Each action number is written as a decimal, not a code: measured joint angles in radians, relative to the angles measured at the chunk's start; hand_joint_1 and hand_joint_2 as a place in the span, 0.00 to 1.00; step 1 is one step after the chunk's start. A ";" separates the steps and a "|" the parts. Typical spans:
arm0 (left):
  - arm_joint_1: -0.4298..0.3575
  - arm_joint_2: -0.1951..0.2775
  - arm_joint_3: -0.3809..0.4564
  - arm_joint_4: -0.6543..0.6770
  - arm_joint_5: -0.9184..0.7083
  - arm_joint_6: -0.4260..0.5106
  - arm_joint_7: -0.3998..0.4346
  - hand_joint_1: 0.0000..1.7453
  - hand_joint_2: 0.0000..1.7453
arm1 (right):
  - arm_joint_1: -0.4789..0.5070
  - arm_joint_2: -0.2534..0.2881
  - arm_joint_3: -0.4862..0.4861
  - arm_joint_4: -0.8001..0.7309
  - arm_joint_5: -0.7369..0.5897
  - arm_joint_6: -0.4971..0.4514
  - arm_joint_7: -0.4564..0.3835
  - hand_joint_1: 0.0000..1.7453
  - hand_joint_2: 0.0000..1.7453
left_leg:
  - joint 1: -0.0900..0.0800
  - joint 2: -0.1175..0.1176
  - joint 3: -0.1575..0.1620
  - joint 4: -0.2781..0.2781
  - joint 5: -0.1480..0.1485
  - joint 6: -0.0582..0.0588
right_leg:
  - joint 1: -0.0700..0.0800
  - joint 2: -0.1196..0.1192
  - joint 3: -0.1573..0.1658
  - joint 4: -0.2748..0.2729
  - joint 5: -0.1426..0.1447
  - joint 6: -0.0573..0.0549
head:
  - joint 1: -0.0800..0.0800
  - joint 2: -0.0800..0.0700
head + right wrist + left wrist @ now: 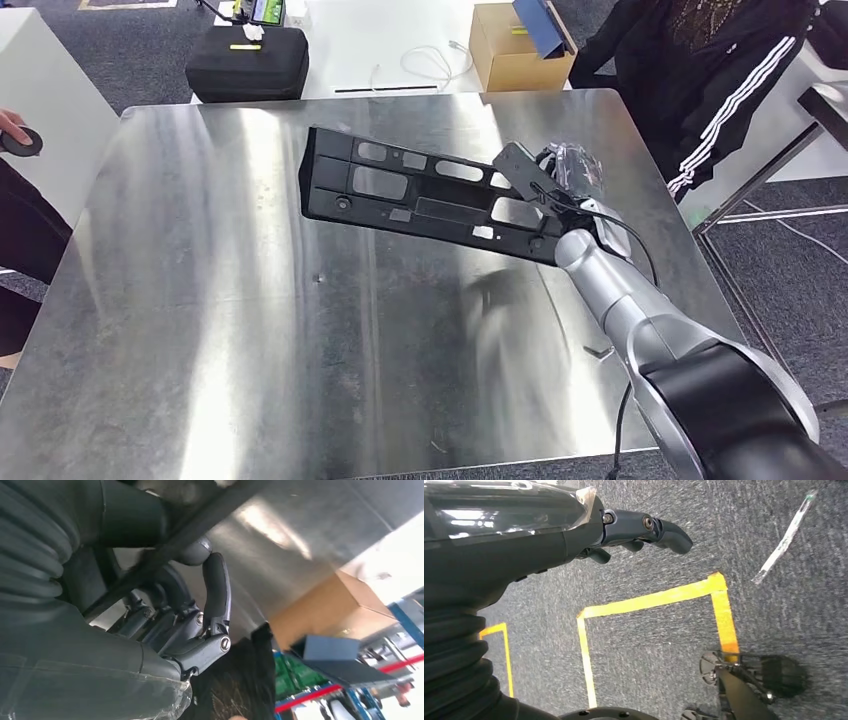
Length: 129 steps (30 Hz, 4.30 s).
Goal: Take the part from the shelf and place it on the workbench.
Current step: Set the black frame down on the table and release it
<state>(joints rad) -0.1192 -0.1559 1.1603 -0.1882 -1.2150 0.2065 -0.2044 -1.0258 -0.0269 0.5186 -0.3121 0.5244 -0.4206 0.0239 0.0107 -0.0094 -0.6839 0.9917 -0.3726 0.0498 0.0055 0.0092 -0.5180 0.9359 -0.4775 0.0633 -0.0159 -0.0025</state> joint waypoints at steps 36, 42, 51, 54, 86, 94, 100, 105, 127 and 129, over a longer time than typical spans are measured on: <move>0.000 0.012 0.023 0.003 0.013 -0.018 -0.020 0.00 0.00 | 0.005 -0.041 0.097 -0.168 0.121 0.576 -0.284 0.00 0.00 | -0.003 -0.006 0.045 -0.017 -0.008 -0.007 | 0.002 -0.004 0.041 -0.008 -0.013 -0.014 | 0.000 0.000; -0.001 0.010 0.023 0.003 0.015 -0.009 -0.017 0.00 0.00 | 0.025 -0.028 0.103 -0.200 0.110 0.546 -0.277 0.00 0.00 | -0.003 -0.006 0.046 -0.017 -0.008 -0.007 | 0.002 -0.004 0.042 -0.008 -0.013 -0.014 | 0.000 0.000; -0.001 0.008 0.024 0.003 0.013 0.001 -0.016 0.00 0.00 | 0.027 -0.024 0.091 -0.196 0.154 0.410 -0.126 0.00 0.00 | -0.003 -0.006 0.047 -0.017 -0.008 -0.007 | 0.001 -0.004 0.043 -0.008 -0.014 -0.014 | 0.000 0.000; -0.001 0.008 0.024 0.003 0.012 0.001 -0.012 0.00 0.00 | 0.036 -0.023 0.037 -0.193 -0.014 0.491 -0.261 0.00 0.00 | -0.004 -0.006 0.047 -0.017 -0.008 -0.007 | 0.001 -0.004 0.043 -0.008 -0.014 -0.014 | 0.000 0.000; 0.015 0.006 0.057 0.003 0.055 0.025 -0.004 0.00 0.00 | 0.811 -0.002 0.105 -1.041 -0.696 1.014 -0.674 0.00 0.00 | 0.026 0.006 0.067 -0.041 0.004 -0.014 | -0.045 -0.009 -0.018 0.156 -0.091 0.030 | 0.008 0.000; 0.018 0.007 0.057 0.002 0.051 0.025 -0.007 0.00 0.00 | 0.820 -0.005 0.110 -1.077 -0.696 1.006 -0.672 0.00 0.00 | 0.037 0.005 0.027 0.041 -0.047 -0.068 | -0.048 -0.006 0.003 0.065 -0.022 -0.023 | 0.006 0.000; 0.018 0.006 0.057 0.002 0.047 0.025 -0.005 0.00 0.00 | 0.835 -0.006 0.111 -1.090 -0.679 0.990 -0.665 0.00 0.00 | 0.023 0.007 0.004 0.267 -0.200 -0.047 | -0.013 -0.010 -0.046 0.069 0.017 -0.058 | -0.001 0.000; 0.013 0.008 0.057 0.001 0.041 0.025 -0.005 0.00 0.00 | 0.837 -0.006 0.110 -1.103 -0.666 0.982 -0.662 0.00 0.00 | -0.007 0.009 0.183 0.018 -0.148 -0.004 | -0.002 -0.011 -0.059 0.069 0.038 -0.042 | 0.000 0.000; 0.013 0.003 0.055 0.001 0.025 0.020 0.007 0.00 0.00 | 0.813 -0.019 0.169 -0.896 -0.319 0.829 -0.657 0.00 0.00 | 0.008 0.013 -0.004 0.181 -0.178 -0.055 | -0.023 -0.013 0.010 0.044 -0.010 -0.059 | 0.003 0.000; 0.013 0.003 0.053 0.001 0.019 0.019 0.007 0.00 0.00 | 0.780 -0.001 0.203 -0.725 -0.212 0.771 -0.625 0.00 0.00 | 0.009 0.011 -0.017 0.280 -0.211 -0.057 | -0.020 -0.014 -0.015 0.046 0.013 -0.060 | 0.002 0.000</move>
<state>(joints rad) -0.1062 -0.1526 1.2137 -0.1869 -1.1960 0.2256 -0.1976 -0.2453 -0.0280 0.7213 -1.0372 0.3124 0.3503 -0.6014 0.0195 0.0013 -0.7011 1.2717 -0.5839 -0.0070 -0.0145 -0.0045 -0.5329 0.9815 -0.4650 0.0036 -0.0143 -0.0024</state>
